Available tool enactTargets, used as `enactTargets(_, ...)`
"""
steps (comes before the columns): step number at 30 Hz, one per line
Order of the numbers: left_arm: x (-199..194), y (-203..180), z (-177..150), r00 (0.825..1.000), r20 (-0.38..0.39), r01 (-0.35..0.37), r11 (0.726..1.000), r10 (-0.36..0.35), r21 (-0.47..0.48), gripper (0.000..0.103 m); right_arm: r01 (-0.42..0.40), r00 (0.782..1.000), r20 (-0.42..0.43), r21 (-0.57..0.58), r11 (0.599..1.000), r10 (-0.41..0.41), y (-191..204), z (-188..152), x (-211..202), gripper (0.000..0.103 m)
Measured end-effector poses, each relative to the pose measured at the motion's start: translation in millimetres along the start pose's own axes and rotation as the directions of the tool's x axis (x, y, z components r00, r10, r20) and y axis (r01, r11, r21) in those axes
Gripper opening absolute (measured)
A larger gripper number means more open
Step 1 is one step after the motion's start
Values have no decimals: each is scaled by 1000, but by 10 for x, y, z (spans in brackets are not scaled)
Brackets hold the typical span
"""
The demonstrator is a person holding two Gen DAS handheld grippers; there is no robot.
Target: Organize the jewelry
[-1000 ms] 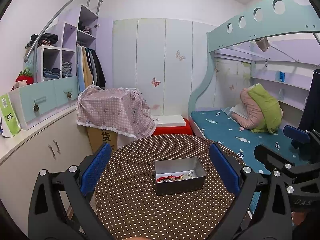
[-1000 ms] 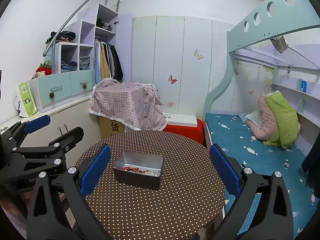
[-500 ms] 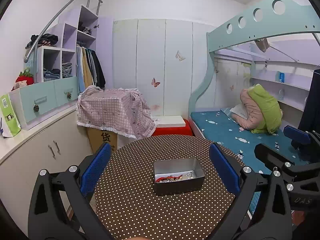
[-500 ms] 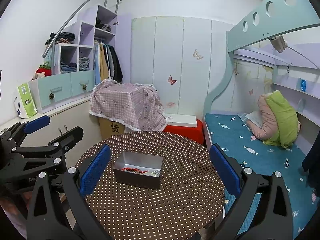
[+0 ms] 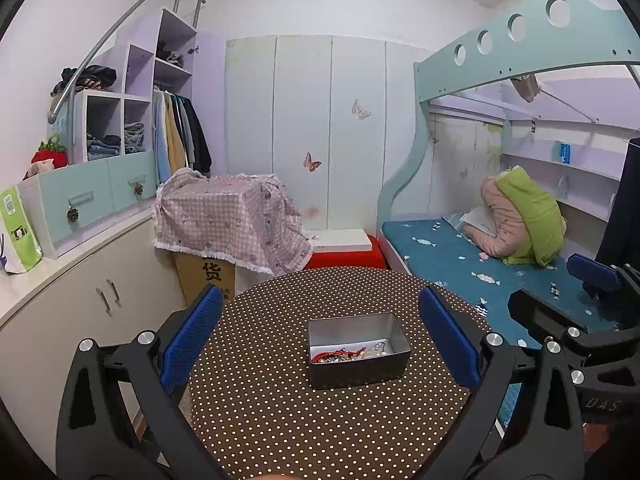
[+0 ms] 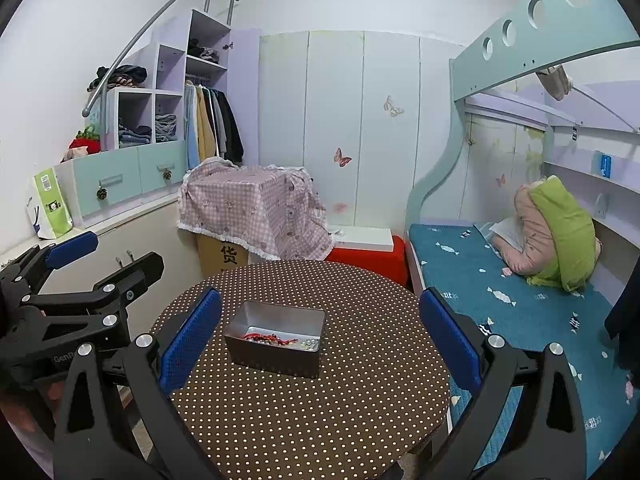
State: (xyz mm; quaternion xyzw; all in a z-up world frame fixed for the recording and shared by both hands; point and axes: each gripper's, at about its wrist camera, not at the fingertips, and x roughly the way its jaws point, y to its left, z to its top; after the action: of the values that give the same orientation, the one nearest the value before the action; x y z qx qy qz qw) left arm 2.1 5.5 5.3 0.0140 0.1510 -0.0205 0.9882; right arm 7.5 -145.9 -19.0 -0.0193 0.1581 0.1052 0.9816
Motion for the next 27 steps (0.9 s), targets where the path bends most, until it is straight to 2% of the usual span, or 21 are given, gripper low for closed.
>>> enactTargets(14,21,19,-8,1000,-7,0,1000,0,-11,98,-4,1000,-7,-7,1000,4,7,-41,41,95)
enactTargets(27,198,44,-67,999,-50,-4,1000,4,-15,98,4,999,-33,1,1000,-4,-5,-51,132,95)
